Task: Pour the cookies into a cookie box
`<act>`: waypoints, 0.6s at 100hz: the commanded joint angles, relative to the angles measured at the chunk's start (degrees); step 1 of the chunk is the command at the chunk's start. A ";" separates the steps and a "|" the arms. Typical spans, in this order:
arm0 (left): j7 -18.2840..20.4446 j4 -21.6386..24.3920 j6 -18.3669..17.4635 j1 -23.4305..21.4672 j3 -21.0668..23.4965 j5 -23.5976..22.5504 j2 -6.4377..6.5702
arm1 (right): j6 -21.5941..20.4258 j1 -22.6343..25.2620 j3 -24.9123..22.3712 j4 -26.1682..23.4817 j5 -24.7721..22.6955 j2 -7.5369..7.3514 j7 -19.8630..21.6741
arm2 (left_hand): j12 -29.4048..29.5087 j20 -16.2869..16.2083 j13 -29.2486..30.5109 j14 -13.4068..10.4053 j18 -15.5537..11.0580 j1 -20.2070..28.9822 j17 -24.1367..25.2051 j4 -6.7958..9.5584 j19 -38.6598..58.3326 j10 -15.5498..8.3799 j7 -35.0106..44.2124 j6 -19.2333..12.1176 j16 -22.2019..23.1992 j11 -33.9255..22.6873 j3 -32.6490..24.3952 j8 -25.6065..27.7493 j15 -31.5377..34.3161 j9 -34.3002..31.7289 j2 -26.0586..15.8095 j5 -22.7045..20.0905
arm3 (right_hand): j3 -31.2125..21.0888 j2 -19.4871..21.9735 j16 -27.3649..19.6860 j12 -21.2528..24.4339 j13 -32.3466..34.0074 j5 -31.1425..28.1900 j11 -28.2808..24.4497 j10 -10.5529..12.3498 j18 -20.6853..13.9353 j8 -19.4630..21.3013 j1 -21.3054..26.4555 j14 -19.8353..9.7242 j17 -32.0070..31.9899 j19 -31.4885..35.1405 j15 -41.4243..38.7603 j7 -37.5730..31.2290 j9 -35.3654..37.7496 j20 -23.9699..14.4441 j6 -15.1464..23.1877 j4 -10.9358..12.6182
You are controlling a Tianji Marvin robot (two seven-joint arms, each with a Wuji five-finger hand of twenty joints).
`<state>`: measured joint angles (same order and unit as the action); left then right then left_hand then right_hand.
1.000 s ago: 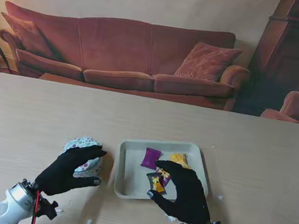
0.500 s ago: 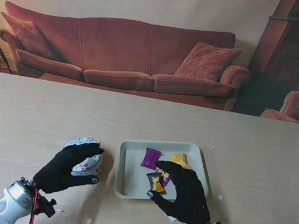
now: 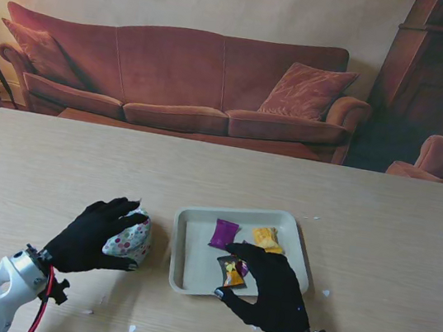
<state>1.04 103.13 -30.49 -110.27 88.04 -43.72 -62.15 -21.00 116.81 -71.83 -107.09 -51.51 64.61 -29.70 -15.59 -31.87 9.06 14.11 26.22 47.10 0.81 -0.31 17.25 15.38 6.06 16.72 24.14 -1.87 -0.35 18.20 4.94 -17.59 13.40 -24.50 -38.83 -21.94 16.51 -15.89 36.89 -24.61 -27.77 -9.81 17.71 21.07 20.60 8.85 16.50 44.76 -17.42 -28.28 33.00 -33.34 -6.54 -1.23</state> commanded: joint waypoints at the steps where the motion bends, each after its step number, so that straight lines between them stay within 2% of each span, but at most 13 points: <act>1: 0.62 -0.80 0.58 1.36 0.17 -1.84 1.05 | 0.15 0.64 0.27 -0.54 -0.52 0.03 1.05 | -0.04 -0.46 -3.20 -1.88 -1.00 -1.08 1.34 -0.46 -2.14 -1.48 -0.66 -1.41 -1.45 0.25 0.89 0.07 -0.38 2.92 1.21 3.11 | -0.90 1.54 0.30 0.14 0.33 -0.01 0.61 0.38 0.36 -0.43 -0.77 -0.38 0.02 0.92 -0.95 -2.52 0.68 0.35 0.00 -1.04; 23: 5.34 -3.07 2.13 4.98 -1.14 -8.14 2.56 | 0.36 0.58 0.55 -0.59 -1.20 -0.13 1.13 | -0.15 -1.19 -6.94 -3.53 -1.59 -3.81 2.47 -0.30 -5.92 -2.79 -2.27 -2.86 -1.99 0.99 0.98 0.30 -1.40 7.67 1.49 8.66 | -0.71 1.64 0.29 0.16 0.47 -0.02 0.71 0.38 0.33 -0.41 -0.71 -0.49 0.09 0.94 -0.87 -2.56 0.93 0.43 0.07 -1.00; 37: 5.37 -5.80 3.35 7.12 -3.24 -8.44 2.73 | 0.52 0.47 0.65 -0.56 -1.11 -0.12 1.18 | -0.22 -1.64 -7.12 -3.58 -1.36 -4.19 2.46 -0.21 -6.44 -2.89 -2.68 -3.14 -1.99 1.03 0.88 0.32 -1.27 8.67 2.06 9.81 | -0.67 1.70 0.30 0.17 0.55 0.06 0.78 0.29 0.38 -0.43 -0.67 -0.41 0.05 0.95 -0.87 -2.54 0.85 0.46 0.06 -0.98; 46: 6.15 -6.90 4.15 8.17 -4.40 -8.48 2.91 | 0.61 0.27 0.73 -0.42 -1.05 -0.15 1.42 | -0.12 -1.93 -7.62 -3.57 -1.23 -4.17 2.52 -0.13 -6.87 -2.95 -3.94 -3.94 -2.10 1.47 0.68 0.04 -1.46 10.67 2.06 13.10 | -0.66 1.73 0.30 0.16 0.52 0.09 0.78 0.38 0.39 -0.43 -0.69 -0.52 0.11 0.99 -0.86 -2.55 0.83 0.48 0.04 -0.98; 60: 4.48 -8.50 4.69 9.65 -6.22 -10.01 2.90 | 0.56 -0.09 0.80 -0.04 -0.61 -0.18 2.14 | -0.22 -2.43 -7.57 -3.26 -1.00 -3.73 1.88 -0.05 -6.92 -2.74 -3.67 -4.27 -1.98 1.32 0.52 0.36 -1.42 11.45 3.06 13.09 | -0.65 1.88 0.31 0.13 0.46 0.21 0.76 0.41 0.30 -0.44 -0.65 -0.47 0.06 1.02 -0.86 -2.55 0.70 0.51 0.11 -0.97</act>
<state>5.62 95.26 -26.13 -101.16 82.61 -53.12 -59.21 -20.56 116.70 -71.20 -107.29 -52.41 64.21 -28.79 -15.65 -33.30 3.24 11.76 25.10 43.62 2.26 -0.31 11.37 13.20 3.04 13.34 23.40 -1.13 -0.33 18.34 3.89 -8.40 15.13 -13.12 -38.83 -21.94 16.51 -15.89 36.91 -24.61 -27.76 -9.81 17.71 21.05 20.60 8.85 16.64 44.81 -17.42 -28.27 33.00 -33.28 -6.54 -1.23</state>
